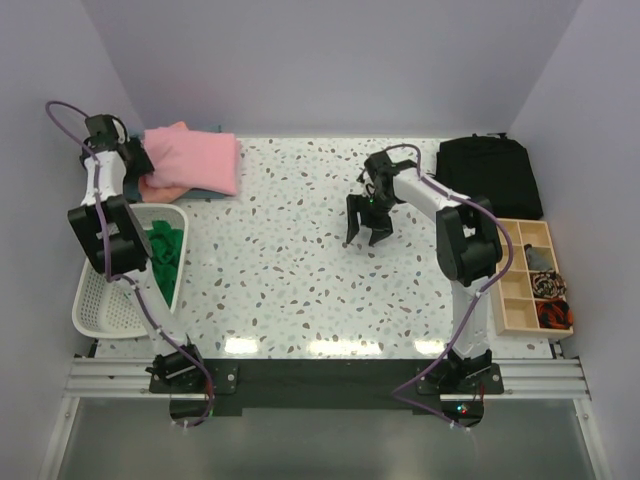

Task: Fold and stack the t-shirts
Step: Put the neatly folded tshirt into the corner of the board with the left arm

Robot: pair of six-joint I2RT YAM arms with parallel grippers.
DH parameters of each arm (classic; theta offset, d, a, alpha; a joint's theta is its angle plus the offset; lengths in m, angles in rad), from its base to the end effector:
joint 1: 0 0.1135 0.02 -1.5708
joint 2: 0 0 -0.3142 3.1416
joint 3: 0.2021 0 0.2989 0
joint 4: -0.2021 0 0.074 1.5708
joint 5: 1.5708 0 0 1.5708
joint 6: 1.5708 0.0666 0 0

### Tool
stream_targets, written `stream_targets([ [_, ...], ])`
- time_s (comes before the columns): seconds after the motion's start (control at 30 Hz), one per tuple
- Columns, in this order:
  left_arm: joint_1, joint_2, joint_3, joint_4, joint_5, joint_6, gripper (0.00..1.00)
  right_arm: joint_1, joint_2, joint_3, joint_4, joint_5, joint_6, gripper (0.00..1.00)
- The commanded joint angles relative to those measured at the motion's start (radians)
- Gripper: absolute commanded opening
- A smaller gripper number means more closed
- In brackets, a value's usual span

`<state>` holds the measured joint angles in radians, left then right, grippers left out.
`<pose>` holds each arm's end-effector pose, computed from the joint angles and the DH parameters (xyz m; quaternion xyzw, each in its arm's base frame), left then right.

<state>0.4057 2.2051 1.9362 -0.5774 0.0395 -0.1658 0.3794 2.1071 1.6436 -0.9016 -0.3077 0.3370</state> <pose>0.5501 0.2334 0.2414 -0.2568 0.8990 0.0241 0.3540 0.4545 0.2029 0.1718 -0.0366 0.9824 0.1783 0.0416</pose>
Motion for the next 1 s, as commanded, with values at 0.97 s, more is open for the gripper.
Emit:
stream_targets([
  [0.97, -0.554, -0.739, -0.505, -0.002, -0.033, -0.239, 1.00, 0.033, -0.369, -0.162, 0.177, 0.384, 0.017, 0.99],
])
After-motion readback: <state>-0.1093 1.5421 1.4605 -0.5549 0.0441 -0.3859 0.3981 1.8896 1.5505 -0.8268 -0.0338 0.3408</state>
